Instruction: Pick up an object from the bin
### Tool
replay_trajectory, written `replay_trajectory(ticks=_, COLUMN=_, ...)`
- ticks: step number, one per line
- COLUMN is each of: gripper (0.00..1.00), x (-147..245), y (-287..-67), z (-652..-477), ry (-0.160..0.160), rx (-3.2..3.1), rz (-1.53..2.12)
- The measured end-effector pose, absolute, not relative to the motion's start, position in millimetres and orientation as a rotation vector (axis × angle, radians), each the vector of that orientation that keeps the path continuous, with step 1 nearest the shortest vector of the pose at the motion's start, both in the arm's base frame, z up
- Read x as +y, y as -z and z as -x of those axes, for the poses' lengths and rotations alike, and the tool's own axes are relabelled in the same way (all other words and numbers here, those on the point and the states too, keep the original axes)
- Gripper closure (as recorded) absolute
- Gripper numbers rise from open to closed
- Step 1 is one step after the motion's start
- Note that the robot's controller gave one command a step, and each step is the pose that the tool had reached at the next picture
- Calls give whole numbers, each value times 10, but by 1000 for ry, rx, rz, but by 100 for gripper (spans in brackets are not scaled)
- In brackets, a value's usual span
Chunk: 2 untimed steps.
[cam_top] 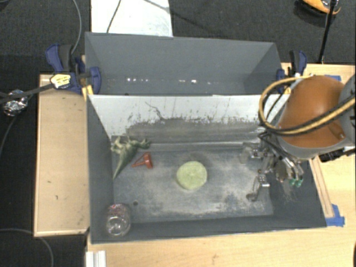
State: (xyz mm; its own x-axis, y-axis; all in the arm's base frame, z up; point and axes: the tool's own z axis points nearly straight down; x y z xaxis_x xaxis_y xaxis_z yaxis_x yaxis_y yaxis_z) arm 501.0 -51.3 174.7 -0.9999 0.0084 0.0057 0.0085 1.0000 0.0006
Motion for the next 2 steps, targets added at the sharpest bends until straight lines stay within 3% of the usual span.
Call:
replay_trajectory(ticks=1, gripper=0, x=-512, y=-1789, z=-5026, ry=0, rx=-3144, rz=11)
replay_trajectory(ticks=2, gripper=0, x=-175, y=-1394, z=-5299, ry=-3, rx=-3151, rz=-36)
